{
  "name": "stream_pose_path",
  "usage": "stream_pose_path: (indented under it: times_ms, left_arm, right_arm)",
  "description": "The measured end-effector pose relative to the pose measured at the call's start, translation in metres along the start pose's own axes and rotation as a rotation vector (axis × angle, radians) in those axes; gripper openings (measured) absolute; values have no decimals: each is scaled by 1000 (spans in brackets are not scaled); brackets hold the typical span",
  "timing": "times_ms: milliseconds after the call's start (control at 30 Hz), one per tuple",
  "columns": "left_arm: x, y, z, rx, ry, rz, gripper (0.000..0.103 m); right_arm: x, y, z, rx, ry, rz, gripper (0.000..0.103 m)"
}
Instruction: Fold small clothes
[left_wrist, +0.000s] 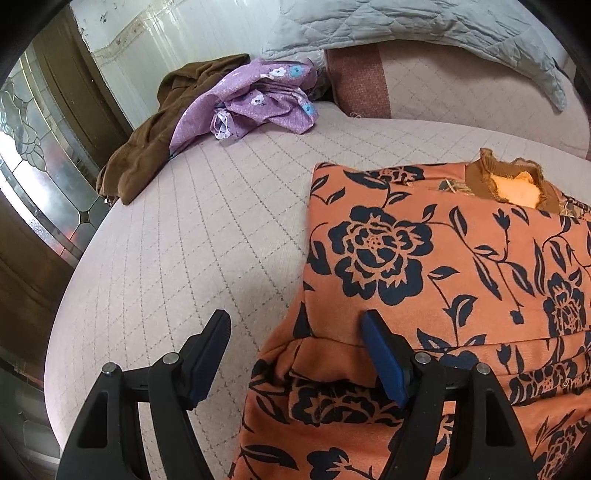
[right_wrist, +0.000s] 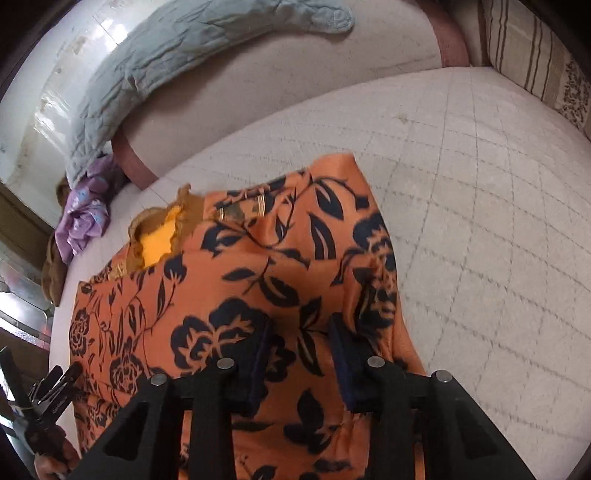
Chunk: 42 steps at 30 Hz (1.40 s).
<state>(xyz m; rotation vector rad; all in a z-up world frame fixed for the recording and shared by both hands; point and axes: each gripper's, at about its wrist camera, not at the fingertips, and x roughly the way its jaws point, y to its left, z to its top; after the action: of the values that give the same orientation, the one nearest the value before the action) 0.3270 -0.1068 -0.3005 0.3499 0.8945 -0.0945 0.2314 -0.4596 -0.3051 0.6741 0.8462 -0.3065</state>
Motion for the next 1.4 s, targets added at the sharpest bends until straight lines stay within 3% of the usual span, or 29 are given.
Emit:
stream_pose_path:
  times_ms: [167,233,333,433,533,700,833,967,1133,1233,1333,1400]
  left_arm:
    - [0,8,2,-30,-1,10,74]
    - [6,9,1,-31,24,11,74]
    - [11,4,-1,-9,39,19,75]
    - [8,-4,-2,33,26,33,75]
    - [5,-4,-2,30,20,19,75]
    - [-5,-3,-2,30,-13,21,75]
    - [4,-12,-10,88,28,43,75]
    - [-4,-9,-10,83,13,33,75]
    - [-34,13,-15,40,-64,32,75]
    - [-54,29,-34,47,-100,60,75]
    - [-72,54,-60,12,-85,51,77]
    - [-83,75,-84,-45,-54,-12,78]
  right_arm:
    - [-38,19,-5,-58,-126,75,38]
    - [-43,28,-8,-81,-127,126,38]
    - [-31,46,-17,-136,-51,150,38]
    - [12,56,-33,-196,114,67,38]
    - [8,63,-34,-229,78,46,37]
    - [-18,67,-34,-226,46,152,38]
    - [4,81,-48,-287,122,92,38]
    - [-6,83,-46,-284,101,100,39]
    - [-59,67,-46,-210,-18,171,40]
    - [-89,51,-52,-140,-97,202,71]
    - [-123,31,-68,-88,-145,226,71]
    - [-144,5,-87,-37,-163,223,71]
